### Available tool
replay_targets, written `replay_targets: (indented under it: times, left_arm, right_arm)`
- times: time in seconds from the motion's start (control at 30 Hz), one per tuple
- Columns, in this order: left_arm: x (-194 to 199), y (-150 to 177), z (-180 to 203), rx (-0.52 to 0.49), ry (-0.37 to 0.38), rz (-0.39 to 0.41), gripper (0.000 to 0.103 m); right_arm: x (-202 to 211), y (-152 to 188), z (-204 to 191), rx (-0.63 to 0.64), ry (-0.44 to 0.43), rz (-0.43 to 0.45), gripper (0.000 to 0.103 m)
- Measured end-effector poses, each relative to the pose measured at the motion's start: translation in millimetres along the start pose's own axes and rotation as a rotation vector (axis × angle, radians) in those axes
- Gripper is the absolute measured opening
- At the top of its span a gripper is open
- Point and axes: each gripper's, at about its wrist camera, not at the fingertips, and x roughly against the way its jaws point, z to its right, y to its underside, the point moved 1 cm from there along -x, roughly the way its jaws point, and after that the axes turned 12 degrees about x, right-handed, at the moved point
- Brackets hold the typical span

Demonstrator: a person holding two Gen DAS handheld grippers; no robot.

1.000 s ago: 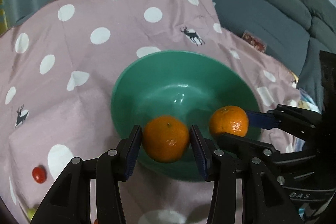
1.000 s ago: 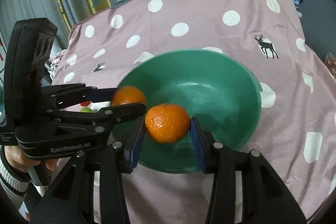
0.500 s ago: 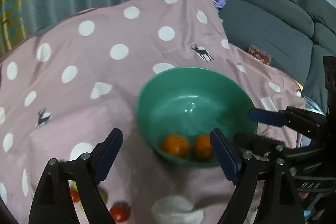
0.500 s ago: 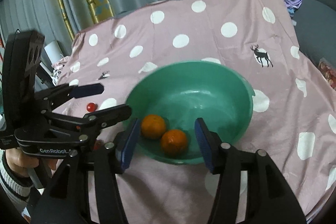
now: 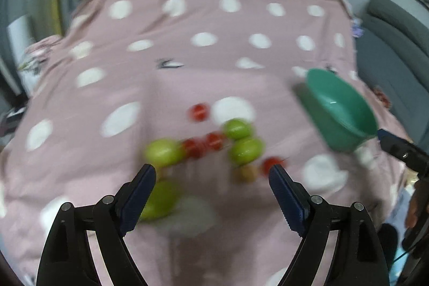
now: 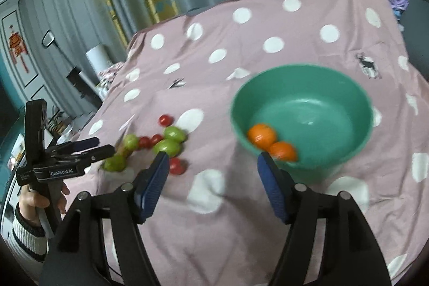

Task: Organize fruits
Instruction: 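Return both tools to the fruits and approach the small yellow fruits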

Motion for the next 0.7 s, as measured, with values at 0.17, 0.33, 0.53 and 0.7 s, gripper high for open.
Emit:
replay_targets:
  times: [0.17, 0.33, 0.53, 0.7]
  left_arm:
    - [20, 16, -28, 0.017, -0.011, 0.007, 0.086]
    - [27, 20, -37, -0.011, 0.008, 0.017, 0.086]
    - [14, 21, -42, 0.002, 0.054, 0.000, 0.086]
    - [1, 22, -50, 0.006, 0.051, -0.030, 0.086]
  right_arm:
    - [-18, 4, -29, 0.052, -0.055, -0.048, 0.068]
    - [-40, 4, -57, 0.110, -0.090, -0.086, 0.068]
    - [-70, 3, -87, 0.169, -0.185, -0.136, 0.060]
    - [-103, -1, -97, 0.184, -0.230, -0.191, 0.047]
